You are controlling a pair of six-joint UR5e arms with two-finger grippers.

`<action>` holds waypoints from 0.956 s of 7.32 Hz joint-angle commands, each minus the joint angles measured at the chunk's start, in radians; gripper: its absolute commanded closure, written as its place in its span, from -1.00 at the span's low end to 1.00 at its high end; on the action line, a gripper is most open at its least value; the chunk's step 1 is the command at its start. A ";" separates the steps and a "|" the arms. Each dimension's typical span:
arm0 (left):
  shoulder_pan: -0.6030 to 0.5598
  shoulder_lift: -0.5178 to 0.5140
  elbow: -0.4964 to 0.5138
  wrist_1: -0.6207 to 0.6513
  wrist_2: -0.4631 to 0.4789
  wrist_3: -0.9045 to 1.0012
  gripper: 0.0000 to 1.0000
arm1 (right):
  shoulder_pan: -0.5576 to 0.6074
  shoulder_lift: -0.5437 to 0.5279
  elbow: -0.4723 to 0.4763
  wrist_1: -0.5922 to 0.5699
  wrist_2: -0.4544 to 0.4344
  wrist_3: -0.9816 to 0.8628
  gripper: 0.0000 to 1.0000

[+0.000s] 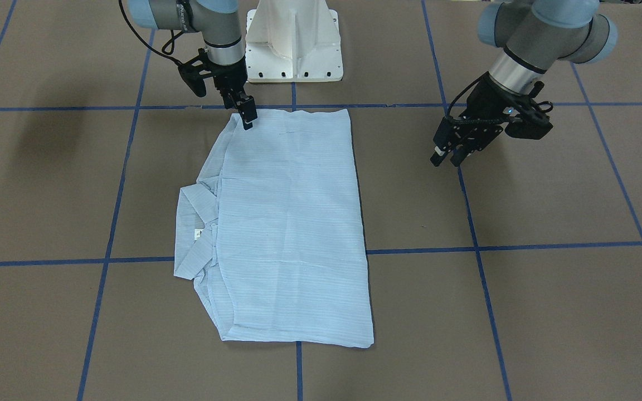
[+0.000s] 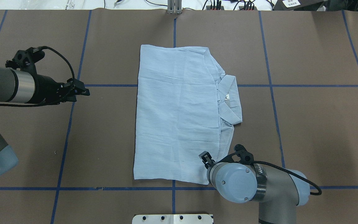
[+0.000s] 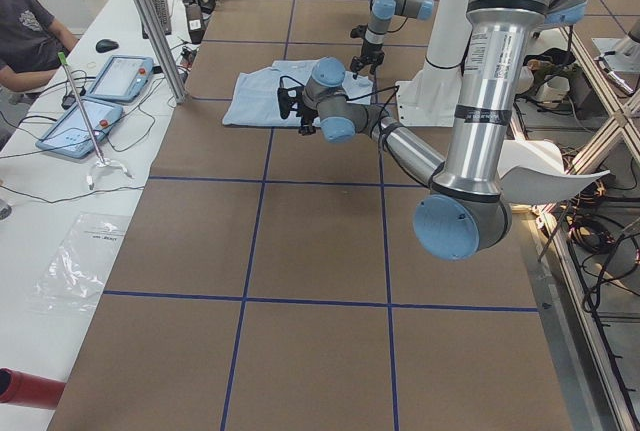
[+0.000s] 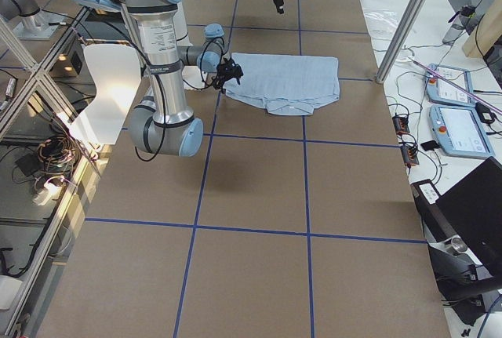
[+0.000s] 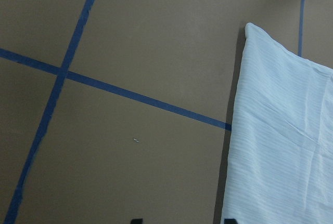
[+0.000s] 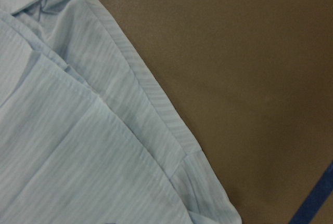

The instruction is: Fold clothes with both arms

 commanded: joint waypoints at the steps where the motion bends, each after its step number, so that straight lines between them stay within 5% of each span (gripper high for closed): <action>1: 0.000 -0.002 -0.001 0.000 0.000 -0.001 -0.21 | -0.001 0.003 -0.007 -0.001 0.003 0.000 -0.90; 7: 0.000 -0.002 -0.008 0.002 -0.002 -0.004 -0.21 | -0.015 0.003 -0.009 -0.035 0.009 0.006 -0.50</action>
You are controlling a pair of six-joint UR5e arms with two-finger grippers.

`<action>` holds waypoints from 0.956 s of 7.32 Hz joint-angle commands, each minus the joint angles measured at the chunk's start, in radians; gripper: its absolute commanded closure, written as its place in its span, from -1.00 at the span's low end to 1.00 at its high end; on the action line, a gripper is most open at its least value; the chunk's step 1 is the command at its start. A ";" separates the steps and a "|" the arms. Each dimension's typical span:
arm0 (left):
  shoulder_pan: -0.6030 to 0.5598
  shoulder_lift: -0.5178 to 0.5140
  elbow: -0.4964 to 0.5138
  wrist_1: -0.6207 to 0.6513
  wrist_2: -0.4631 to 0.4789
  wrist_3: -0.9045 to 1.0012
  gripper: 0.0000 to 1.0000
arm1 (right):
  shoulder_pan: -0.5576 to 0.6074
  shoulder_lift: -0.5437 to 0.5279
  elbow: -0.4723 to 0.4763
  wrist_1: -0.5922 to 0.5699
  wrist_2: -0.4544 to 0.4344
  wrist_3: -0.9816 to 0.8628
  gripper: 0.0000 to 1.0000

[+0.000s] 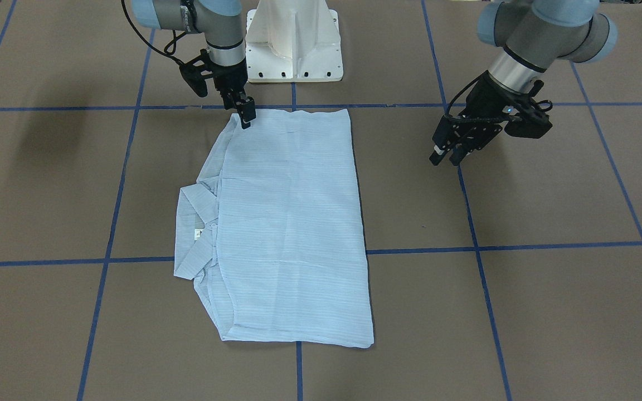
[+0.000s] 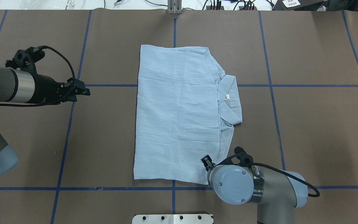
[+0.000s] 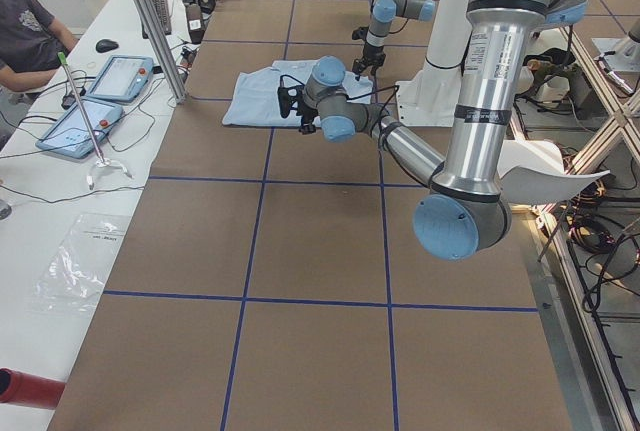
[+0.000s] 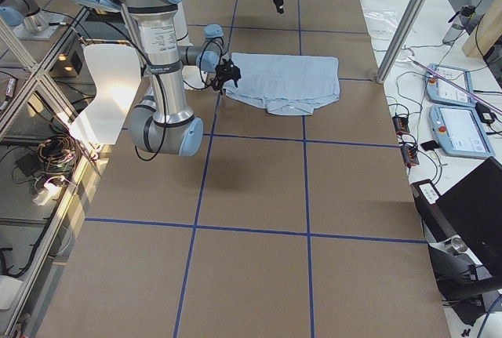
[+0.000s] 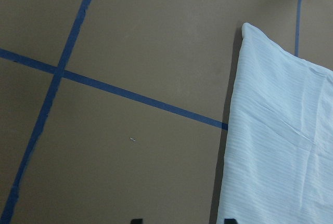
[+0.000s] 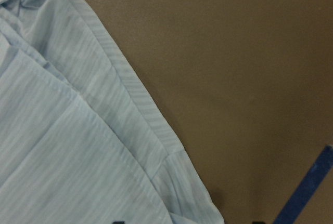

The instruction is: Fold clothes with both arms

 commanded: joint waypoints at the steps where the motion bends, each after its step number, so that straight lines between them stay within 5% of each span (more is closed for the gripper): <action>1: -0.002 0.002 -0.005 0.001 0.000 -0.001 -0.21 | -0.004 0.000 -0.002 0.000 0.001 0.003 -0.50; 2: 0.000 0.000 -0.003 0.001 0.000 -0.001 -0.21 | -0.007 0.000 -0.003 0.000 -0.001 0.004 -0.51; 3: 0.000 0.000 -0.003 0.001 0.000 -0.001 -0.21 | -0.007 0.008 -0.003 -0.001 -0.001 0.006 -0.23; 4: 0.000 0.002 -0.005 0.001 0.000 -0.001 -0.21 | -0.005 0.009 -0.002 0.002 0.001 0.006 0.88; 7: 0.003 0.000 -0.002 0.001 0.000 -0.016 -0.21 | 0.010 0.014 0.005 0.009 0.001 0.001 1.00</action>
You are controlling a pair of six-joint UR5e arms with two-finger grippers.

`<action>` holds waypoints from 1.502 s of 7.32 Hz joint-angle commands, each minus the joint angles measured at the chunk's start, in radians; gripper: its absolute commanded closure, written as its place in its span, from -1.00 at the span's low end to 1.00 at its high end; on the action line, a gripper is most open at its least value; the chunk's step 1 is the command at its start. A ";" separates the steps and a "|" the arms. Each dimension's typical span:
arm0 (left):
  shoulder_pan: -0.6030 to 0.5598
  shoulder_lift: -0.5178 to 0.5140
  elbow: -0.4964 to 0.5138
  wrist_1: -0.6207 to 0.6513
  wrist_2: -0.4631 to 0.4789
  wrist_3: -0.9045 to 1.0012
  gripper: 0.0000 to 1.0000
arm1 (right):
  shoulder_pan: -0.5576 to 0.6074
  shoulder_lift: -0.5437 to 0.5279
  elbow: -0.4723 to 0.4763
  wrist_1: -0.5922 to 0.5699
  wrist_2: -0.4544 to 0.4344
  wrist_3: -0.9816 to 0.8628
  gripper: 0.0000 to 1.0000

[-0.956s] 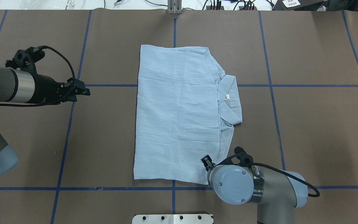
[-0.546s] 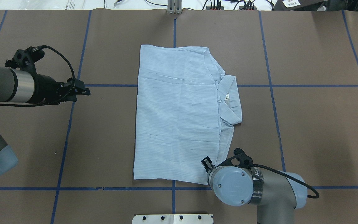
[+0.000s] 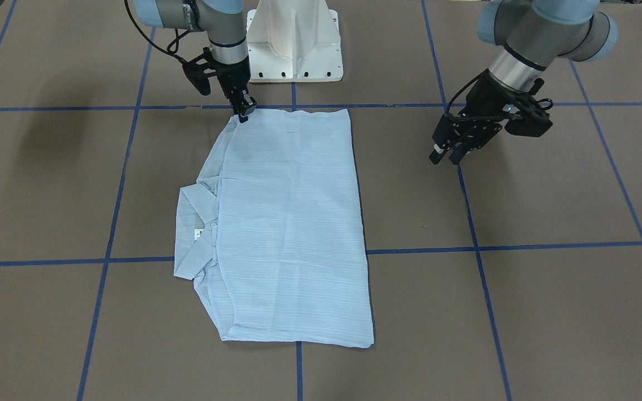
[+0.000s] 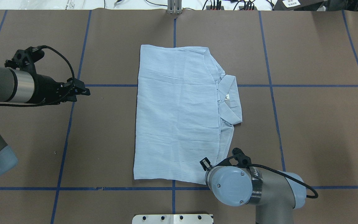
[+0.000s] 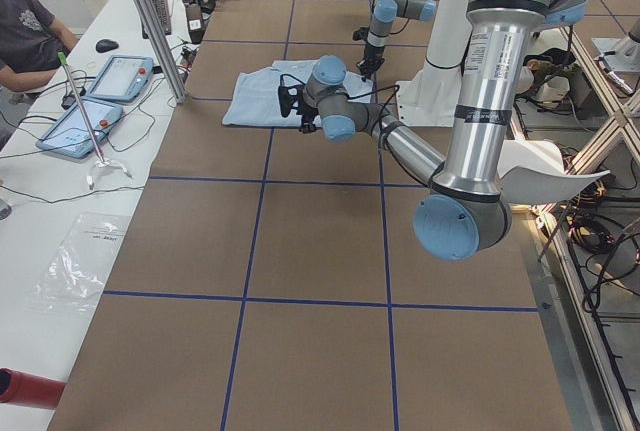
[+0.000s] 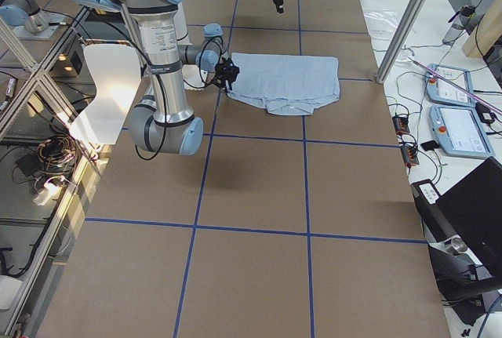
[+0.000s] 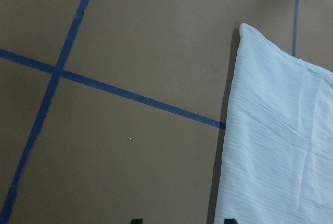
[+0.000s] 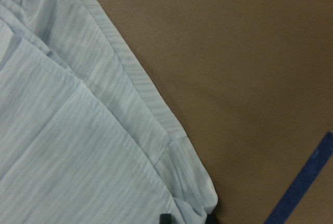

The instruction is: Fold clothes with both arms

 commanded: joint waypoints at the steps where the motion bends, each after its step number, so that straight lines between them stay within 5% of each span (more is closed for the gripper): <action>1: 0.004 -0.001 0.002 0.000 0.002 -0.019 -0.21 | 0.024 0.005 0.006 0.002 0.002 -0.003 1.00; 2: 0.025 -0.006 0.004 -0.002 0.003 -0.045 -0.21 | 0.036 0.008 0.017 -0.007 0.032 0.000 1.00; 8: 0.590 -0.038 -0.064 0.095 0.420 -0.631 -0.19 | 0.035 -0.018 0.102 -0.073 0.061 0.003 1.00; 11: 0.645 -0.101 0.014 0.156 0.442 -0.635 -0.17 | 0.033 -0.026 0.100 -0.073 0.061 0.002 1.00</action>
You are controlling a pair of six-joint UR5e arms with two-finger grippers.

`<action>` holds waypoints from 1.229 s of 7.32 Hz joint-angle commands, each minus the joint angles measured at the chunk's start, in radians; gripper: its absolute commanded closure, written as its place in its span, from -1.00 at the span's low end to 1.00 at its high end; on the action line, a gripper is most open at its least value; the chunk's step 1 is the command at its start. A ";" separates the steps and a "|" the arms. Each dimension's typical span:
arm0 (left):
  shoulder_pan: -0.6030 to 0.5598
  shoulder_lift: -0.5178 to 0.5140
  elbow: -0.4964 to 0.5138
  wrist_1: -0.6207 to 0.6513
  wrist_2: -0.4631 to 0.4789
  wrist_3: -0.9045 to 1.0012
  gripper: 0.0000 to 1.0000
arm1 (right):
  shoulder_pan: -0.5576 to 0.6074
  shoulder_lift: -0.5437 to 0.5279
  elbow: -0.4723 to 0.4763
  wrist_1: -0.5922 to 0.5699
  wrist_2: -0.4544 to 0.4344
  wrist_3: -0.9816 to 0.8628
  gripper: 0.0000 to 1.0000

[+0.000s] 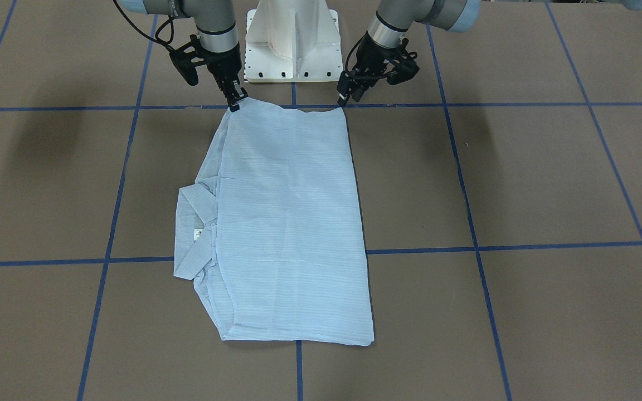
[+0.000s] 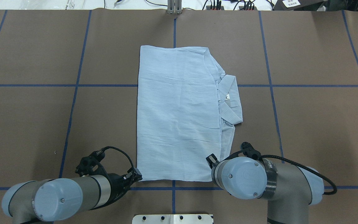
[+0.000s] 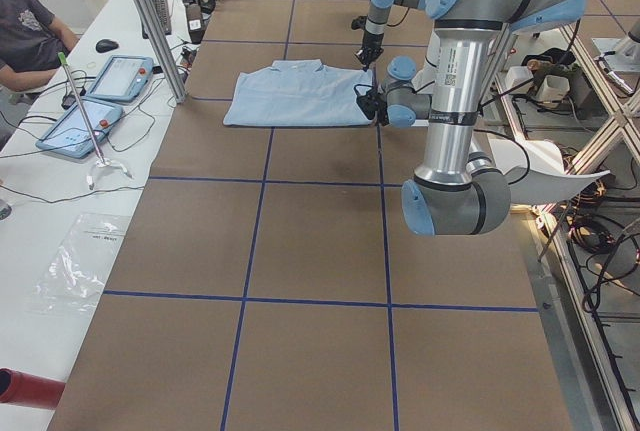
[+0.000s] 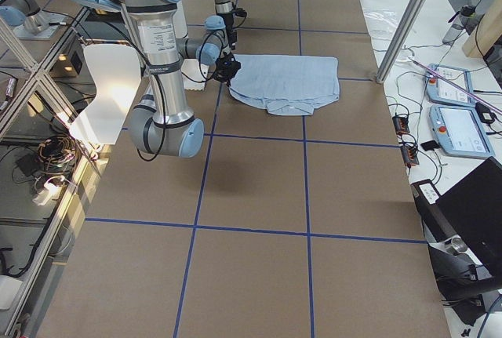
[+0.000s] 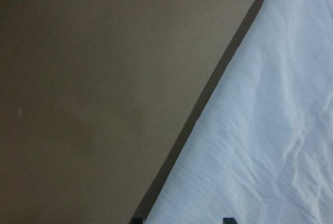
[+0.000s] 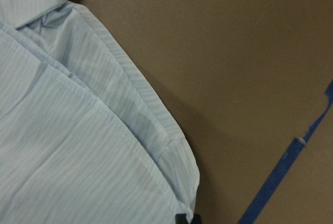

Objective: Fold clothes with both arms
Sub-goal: 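Grasp the shirt's edge nearest the robot with both grippers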

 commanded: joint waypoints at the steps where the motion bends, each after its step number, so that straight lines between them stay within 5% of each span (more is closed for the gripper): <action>1: 0.003 -0.030 0.041 0.013 0.010 0.004 -0.15 | -0.001 -0.001 -0.001 0.000 -0.001 -0.001 1.00; 6: -0.020 -0.099 0.101 0.013 0.041 0.026 -0.03 | 0.002 -0.001 0.002 0.000 0.000 -0.001 1.00; 7: -0.021 -0.099 0.101 0.013 0.041 0.018 0.31 | 0.002 -0.001 0.004 0.000 0.000 -0.001 1.00; 8: -0.023 -0.099 0.100 0.014 0.041 0.016 0.94 | 0.002 -0.001 0.010 0.000 0.000 -0.001 1.00; 9: -0.023 -0.099 0.098 0.016 0.040 0.016 1.00 | 0.002 -0.001 0.008 0.000 0.000 -0.001 1.00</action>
